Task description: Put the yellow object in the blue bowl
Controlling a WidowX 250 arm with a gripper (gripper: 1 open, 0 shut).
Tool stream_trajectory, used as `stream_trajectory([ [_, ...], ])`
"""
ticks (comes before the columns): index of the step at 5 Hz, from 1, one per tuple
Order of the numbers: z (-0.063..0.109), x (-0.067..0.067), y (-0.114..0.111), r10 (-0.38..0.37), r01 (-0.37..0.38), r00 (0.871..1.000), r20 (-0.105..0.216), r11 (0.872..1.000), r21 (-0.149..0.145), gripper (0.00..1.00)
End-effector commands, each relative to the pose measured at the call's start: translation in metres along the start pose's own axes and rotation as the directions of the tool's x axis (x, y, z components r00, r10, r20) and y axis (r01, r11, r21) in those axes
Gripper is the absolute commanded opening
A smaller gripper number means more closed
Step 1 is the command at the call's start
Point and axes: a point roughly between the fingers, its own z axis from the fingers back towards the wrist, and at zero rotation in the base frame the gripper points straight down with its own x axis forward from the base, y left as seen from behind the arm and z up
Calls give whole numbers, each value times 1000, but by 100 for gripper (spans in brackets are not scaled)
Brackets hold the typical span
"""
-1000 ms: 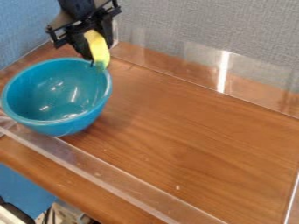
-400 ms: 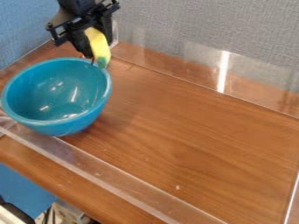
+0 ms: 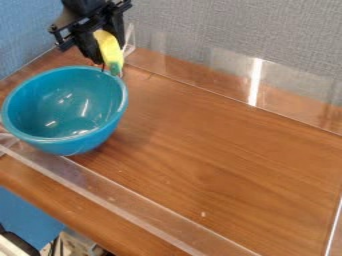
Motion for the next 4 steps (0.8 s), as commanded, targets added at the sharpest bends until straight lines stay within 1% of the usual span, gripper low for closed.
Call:
stream_trajectory([
  [1,17,11,-5,29,-27,999,39,999,-44,0],
  [4,11,17,-3,75,-74,997,35,996,-41,0],
])
